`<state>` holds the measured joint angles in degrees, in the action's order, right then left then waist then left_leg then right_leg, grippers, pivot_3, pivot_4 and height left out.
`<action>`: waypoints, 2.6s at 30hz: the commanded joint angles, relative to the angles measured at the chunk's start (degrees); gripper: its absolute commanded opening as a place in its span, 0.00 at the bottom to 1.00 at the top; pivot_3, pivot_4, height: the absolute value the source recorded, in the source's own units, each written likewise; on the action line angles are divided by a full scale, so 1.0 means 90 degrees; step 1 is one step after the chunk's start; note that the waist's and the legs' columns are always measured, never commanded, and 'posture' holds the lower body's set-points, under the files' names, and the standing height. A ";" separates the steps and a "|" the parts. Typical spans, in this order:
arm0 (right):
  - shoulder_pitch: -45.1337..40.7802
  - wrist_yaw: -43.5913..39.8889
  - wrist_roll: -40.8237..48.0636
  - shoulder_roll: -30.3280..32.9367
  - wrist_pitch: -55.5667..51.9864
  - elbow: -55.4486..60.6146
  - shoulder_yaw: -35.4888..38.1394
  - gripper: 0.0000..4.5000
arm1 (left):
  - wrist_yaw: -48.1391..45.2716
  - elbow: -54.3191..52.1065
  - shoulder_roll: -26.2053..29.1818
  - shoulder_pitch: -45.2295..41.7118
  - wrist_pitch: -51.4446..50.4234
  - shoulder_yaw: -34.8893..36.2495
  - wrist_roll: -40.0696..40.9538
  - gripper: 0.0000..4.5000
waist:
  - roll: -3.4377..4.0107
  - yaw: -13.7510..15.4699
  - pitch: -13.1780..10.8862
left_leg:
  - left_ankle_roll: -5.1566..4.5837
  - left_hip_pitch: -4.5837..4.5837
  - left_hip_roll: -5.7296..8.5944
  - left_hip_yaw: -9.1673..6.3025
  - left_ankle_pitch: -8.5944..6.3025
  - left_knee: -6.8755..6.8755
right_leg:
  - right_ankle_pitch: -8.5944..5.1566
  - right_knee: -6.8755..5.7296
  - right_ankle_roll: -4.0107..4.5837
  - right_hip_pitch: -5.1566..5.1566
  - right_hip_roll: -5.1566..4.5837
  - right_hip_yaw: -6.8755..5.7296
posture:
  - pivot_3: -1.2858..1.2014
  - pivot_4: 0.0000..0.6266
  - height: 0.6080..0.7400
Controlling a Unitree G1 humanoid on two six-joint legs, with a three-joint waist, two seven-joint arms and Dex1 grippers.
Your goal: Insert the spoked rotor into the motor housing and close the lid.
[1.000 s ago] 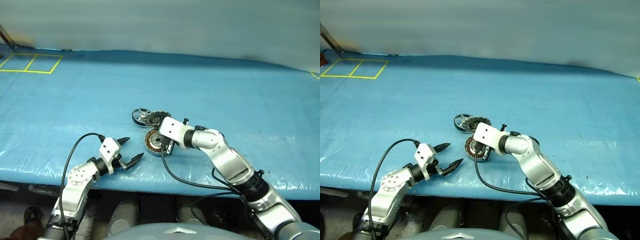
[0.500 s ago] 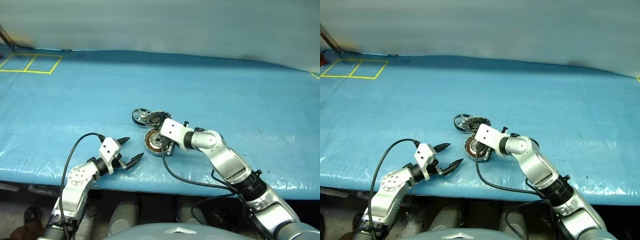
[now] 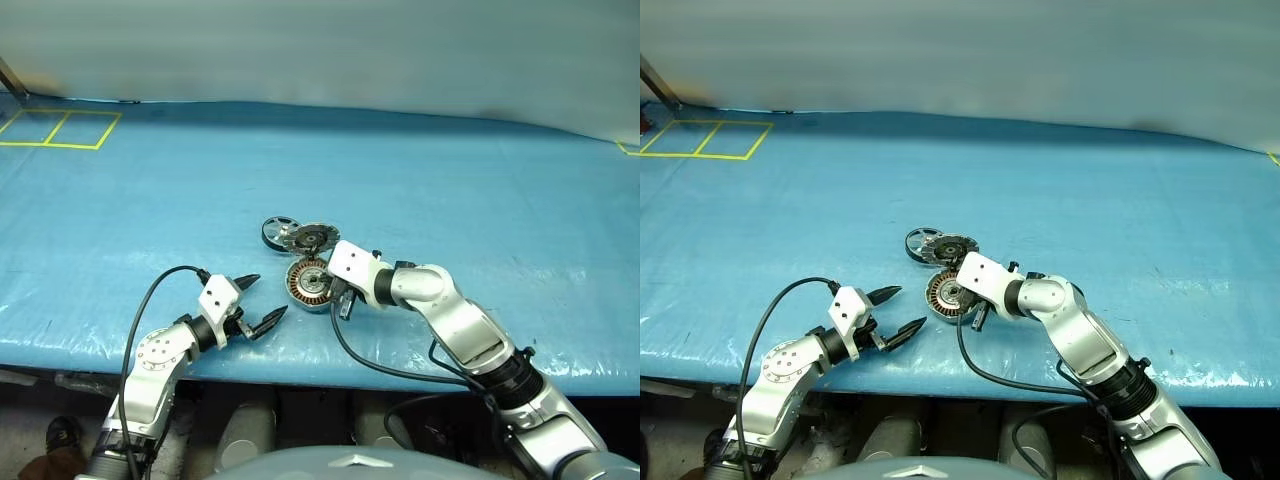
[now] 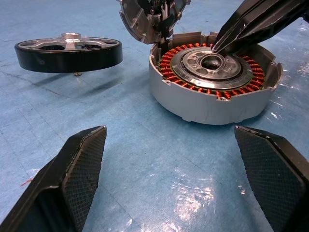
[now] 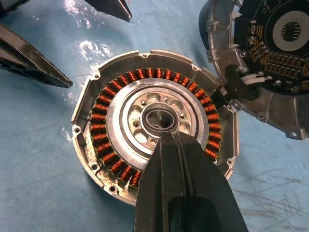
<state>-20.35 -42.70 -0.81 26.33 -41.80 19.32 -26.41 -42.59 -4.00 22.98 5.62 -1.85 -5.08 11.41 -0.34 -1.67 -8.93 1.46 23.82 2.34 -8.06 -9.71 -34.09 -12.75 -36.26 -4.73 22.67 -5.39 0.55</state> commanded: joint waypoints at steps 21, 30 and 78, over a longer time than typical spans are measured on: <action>-0.0255 0.0449 0.0243 -0.0427 -0.0006 -0.0012 0.0144 0.00 | -0.0002 0.0013 -0.0012 -0.0030 0.0058 -0.0058 -0.0005 1.00 | 0.0000 0.0008 0.0000 | 0.0004 -0.0001 0.0000 0.0000 0.0003 -0.0010 | -0.0011 -0.0052 0.0016 0.0017 -0.0001 0.0002 | 0.52 0.24 1.00; -0.0339 0.0505 0.0223 -0.0581 0.0026 -0.0236 0.0053 0.00 | 0.0037 0.0022 -0.0009 0.0008 0.0070 -0.0052 -0.0008 1.00 | 0.0000 0.0008 -0.0001 | 0.0005 -0.0002 0.0001 0.0000 0.0003 -0.0011 | -0.0012 -0.0056 0.0017 0.0017 -0.0001 0.0002 | 0.52 0.24 1.00; -0.0316 0.0550 0.0207 -0.0305 0.0134 -0.0099 -0.0044 0.00 | 0.0034 0.0004 0.0002 0.0022 0.0033 -0.0092 -0.0017 1.00 | -0.0002 0.0017 -0.0002 | 0.0006 -0.0003 0.0001 -0.0002 0.0004 -0.0010 | -0.0018 -0.0060 0.0022 0.0019 -0.0001 0.0001 | 0.52 0.24 1.00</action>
<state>-21.84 -38.64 2.00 23.40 -41.48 17.03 -28.30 -42.47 -3.16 22.98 5.87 -2.07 -5.88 11.34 -0.36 -1.51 -8.96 1.51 23.80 2.35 -8.07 -9.67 -34.19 -12.91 -36.80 -4.53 22.84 -5.41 0.56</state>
